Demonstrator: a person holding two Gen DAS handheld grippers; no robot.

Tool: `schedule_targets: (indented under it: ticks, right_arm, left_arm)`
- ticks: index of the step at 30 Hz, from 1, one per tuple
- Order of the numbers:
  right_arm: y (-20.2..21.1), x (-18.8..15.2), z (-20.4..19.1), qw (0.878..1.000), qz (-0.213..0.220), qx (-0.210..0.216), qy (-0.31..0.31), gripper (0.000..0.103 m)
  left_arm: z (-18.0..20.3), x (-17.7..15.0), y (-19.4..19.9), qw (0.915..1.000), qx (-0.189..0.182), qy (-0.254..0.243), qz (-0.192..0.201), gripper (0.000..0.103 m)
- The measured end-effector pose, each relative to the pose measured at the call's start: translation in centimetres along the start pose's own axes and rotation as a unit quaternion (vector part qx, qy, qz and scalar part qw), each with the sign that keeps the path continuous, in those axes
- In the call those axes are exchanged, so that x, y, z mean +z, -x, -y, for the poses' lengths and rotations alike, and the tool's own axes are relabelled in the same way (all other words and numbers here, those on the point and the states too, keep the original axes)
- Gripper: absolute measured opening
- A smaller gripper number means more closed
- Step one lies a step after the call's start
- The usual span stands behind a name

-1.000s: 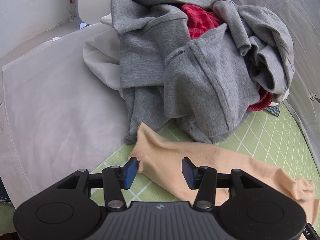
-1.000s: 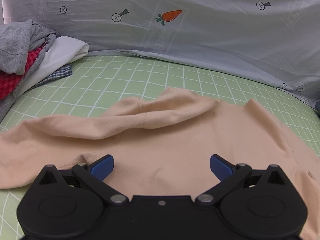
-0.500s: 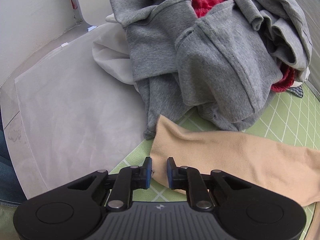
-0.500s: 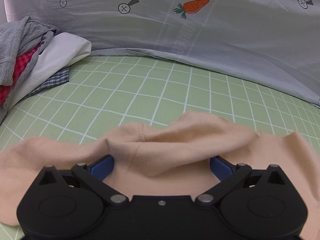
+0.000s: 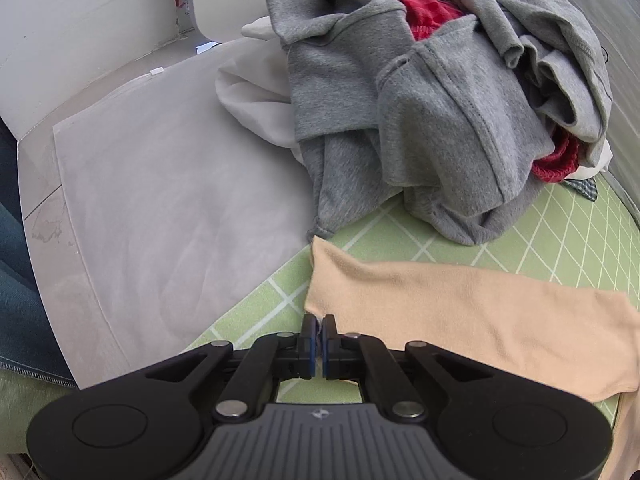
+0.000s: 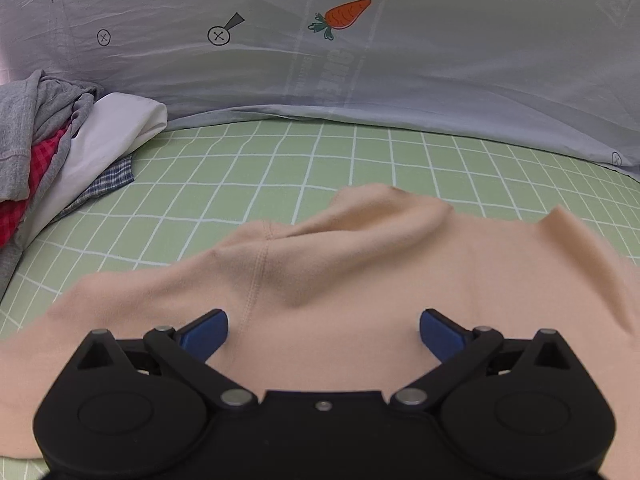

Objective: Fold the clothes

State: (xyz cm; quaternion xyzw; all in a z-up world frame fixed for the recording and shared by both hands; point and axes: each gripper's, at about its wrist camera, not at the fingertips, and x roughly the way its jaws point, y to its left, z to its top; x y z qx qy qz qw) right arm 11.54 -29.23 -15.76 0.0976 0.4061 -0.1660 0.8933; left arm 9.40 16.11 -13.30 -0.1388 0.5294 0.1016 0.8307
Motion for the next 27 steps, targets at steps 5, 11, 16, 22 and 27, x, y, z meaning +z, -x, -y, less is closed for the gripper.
schedule_targets:
  ticks: [5, 11, 16, 22, 27]
  right_arm:
    - [3.4, -3.3, 1.5, 1.000, -0.009, -0.010, -0.007, 0.103]
    - [7.2, -6.9, 3.6, 0.999, -0.018, -0.022, -0.015, 0.103]
    - [8.9, -7.7, 6.4, 0.999, -0.017, -0.028, -0.021, 0.103]
    - [11.0, -8.7, 9.9, 0.999, -0.015, -0.035, -0.028, 0.103]
    - [12.0, -8.7, 13.2, 0.998, -0.010, -0.043, -0.038, 0.103]
  left_arm:
    - [-0.8, -2.5, 1.3, 1.0000, -0.007, 0.006, 0.000, 0.003]
    - [-2.1, -5.4, 2.4, 0.9997, -0.010, 0.024, -0.003, 0.003]
    - [-3.2, -7.4, 3.4, 0.9984, -0.009, 0.056, -0.005, 0.004]
    - [-1.4, -8.8, 6.3, 0.9987, -0.007, 0.045, 0.024, 0.004]
    - [4.8, -9.3, 8.0, 0.9978, -0.037, -0.031, 0.046, 0.004]
